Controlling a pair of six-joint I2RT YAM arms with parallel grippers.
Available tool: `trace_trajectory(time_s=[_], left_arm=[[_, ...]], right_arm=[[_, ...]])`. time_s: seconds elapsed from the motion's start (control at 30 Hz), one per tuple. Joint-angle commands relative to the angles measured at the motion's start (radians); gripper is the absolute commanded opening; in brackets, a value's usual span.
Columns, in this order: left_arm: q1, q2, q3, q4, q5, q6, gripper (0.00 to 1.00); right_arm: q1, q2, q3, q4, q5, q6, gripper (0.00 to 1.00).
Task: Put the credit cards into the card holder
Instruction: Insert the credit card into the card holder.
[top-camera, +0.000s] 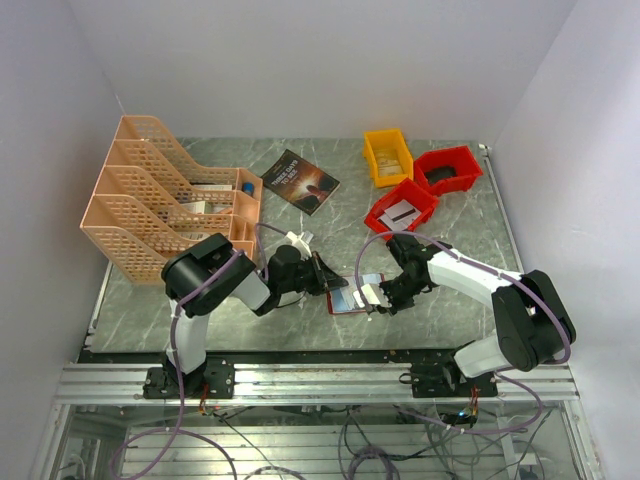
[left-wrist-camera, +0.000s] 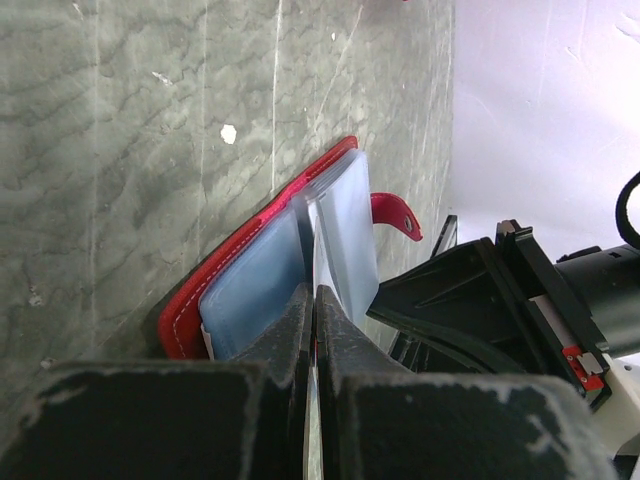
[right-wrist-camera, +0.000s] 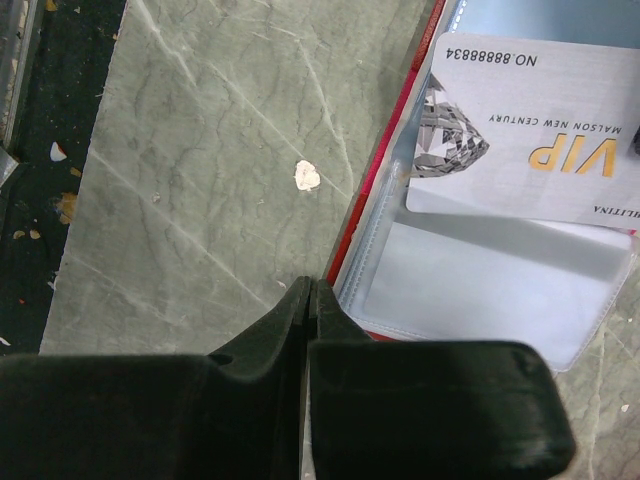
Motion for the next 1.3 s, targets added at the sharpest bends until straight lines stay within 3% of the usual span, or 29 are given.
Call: trace_trajectory(time_s=[0.0,1.27], left_arm=[[-0.003,0.029,0.025,-0.036,0.023,0.021,0.07],[-0.001,0.09,0.097,-0.097,0.098,0.041,0.08]], right_arm=[[0.003,0.016,0.004,0.0,0.034,-0.002,0.0],[0.003,0.02,0.003,0.004,0.037,0.005,0.0]])
